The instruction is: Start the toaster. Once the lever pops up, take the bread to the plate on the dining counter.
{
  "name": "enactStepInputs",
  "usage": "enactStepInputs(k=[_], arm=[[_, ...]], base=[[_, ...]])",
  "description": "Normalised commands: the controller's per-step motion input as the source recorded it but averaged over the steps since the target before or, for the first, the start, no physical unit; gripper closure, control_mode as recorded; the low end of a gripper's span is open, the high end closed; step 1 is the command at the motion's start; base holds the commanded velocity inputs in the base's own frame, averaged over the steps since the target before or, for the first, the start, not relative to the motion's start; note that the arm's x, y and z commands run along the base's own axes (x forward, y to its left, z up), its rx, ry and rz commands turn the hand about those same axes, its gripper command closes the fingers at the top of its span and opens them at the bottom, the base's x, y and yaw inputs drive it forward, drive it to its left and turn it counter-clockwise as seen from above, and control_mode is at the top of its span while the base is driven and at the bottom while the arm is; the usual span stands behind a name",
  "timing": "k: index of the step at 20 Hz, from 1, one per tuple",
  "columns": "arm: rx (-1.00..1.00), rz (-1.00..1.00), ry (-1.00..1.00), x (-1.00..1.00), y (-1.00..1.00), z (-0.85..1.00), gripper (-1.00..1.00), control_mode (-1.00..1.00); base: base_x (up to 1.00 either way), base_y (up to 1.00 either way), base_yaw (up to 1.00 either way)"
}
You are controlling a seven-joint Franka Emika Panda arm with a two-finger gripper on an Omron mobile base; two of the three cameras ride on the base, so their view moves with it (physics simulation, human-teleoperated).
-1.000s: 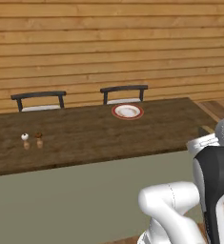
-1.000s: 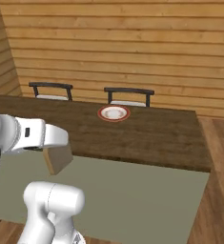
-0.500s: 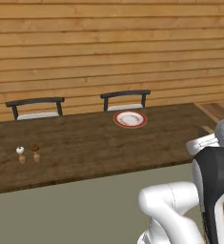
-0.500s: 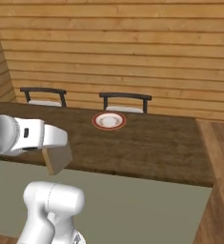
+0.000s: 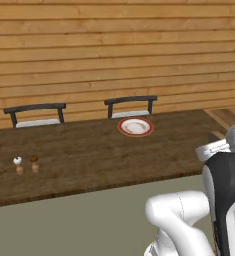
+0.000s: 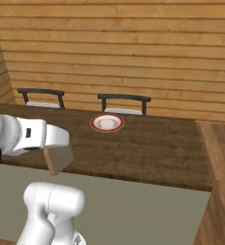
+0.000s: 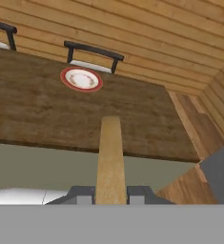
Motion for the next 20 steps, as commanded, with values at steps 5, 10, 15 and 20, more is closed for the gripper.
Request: enactStepInputs(k=[5, 10, 15, 20], arm=[[0.32, 0.28, 0.11, 0.84, -0.55, 0.14, 1.00, -1.00], [0.36, 0.30, 0.15, 1.00, -0.30, 0.03, 1.00, -1.00], [0.27, 0.27, 0.24, 1.00, 0.31, -0.28, 1.00, -1.00], [0.29, 0.23, 0.16, 1.00, 0.21, -0.28, 1.00, -1.00]], base=[[0.00, 0.00, 0.00], [0.00, 0.00, 0.00], [0.00, 0.00, 0.00], [0.00, 0.00, 0.00]])
